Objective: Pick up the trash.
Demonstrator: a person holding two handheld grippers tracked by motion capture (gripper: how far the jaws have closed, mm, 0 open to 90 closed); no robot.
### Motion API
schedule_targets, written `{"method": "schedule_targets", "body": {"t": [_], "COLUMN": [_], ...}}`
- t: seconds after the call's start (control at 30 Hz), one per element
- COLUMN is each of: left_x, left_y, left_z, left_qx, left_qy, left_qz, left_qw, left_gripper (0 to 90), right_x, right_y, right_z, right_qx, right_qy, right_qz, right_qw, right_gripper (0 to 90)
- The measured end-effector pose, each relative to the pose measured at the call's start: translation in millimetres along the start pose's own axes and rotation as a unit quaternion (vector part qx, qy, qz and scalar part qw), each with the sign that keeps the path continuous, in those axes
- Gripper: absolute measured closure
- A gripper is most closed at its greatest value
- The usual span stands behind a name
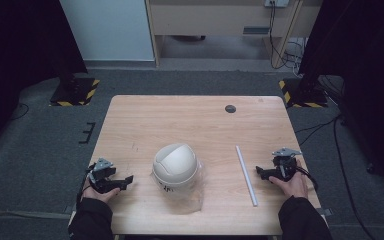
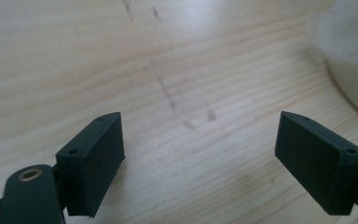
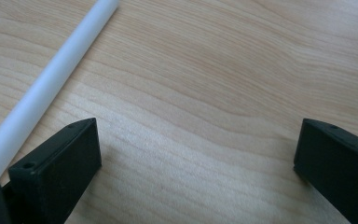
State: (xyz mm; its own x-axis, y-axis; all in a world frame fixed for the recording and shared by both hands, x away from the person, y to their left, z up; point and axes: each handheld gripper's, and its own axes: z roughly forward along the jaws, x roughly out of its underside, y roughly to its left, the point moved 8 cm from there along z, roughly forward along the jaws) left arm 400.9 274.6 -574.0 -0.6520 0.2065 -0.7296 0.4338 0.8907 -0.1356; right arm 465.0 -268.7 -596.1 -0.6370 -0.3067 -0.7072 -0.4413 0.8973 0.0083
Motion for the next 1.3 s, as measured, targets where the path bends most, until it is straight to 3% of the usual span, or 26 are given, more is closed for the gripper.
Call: {"method": "schedule_targets", "body": {"t": [0.13,0.27,0.37,0.47,0.7,0.77,0.8,0.93,0.97,1.0,1.3], "left_x": [-19.8,-35.5,-43.9,-50.4,-70.9,-79.4,-79.4,-86.4,-88.9,-88.9,-93.7], "left_y": [-6.4,-13.6,-19.1,-23.2,-41.9,-52.5,-52.5,-67.4,-76.6,-76.6,-117.7], "left_z": [-15.5,-33.9,-43.6,-51.0,-71.6,-79.6,-79.6,-85.8,-86.3,-86.3,-76.8], "left_qx": [0.018,0.035,0.058,0.066,0.09,0.107,0.107,0.123,0.132,0.132,0.169], "left_qy": [-0.057,-0.106,-0.13,-0.146,-0.177,-0.187,-0.187,-0.192,-0.191,-0.191,-0.181], "left_qz": [0.018,0.032,0.026,0.031,0.053,0.062,0.062,0.076,0.085,0.085,0.116], "left_qw": [0.9981,0.9932,0.9894,0.9866,0.9786,0.9745,0.9745,0.9705,0.9689,0.9689,0.962], "left_gripper": [14.8,13.0,11.6,11.3,10.7,10.4,10.4,10.4,10.5,10.5,10.8], "right_x": [3.2,5.9,6.9,7.5,9.1,9.1,9.1,9.2,9.2,9.2,9.3], "right_y": [-1.0,-0.3,0.1,0.4,0.3,0.2,0.2,0.3,0.5,0.5,0.4], "right_z": [-3.4,-6.0,-7.2,-7.8,-9.4,-9.4,-9.4,-9.4,-9.4,-9.4,-9.5], "right_qx": [-0.002,-0.002,-0.003,-0.003,-0.001,-0.001,-0.001,-0.001,-0.001,-0.001,-0.001], "right_qy": [-0.001,0.0,0.001,0.0,0.0,0.0,0.0,0.0,0.0,0.0,0.0], "right_qz": [0.0,0.0,-0.001,0.0,-0.002,-0.002,-0.002,-0.002,0.0,0.0,-0.001], "right_qw": [1.0,1.0,1.0,1.0,1.0,1.0,1.0,1.0,1.0,1.0,1.0], "right_gripper": [0.8,0.8,0.8,0.8,0.8,0.8,0.8,0.8,0.8,0.8,0.8]}}
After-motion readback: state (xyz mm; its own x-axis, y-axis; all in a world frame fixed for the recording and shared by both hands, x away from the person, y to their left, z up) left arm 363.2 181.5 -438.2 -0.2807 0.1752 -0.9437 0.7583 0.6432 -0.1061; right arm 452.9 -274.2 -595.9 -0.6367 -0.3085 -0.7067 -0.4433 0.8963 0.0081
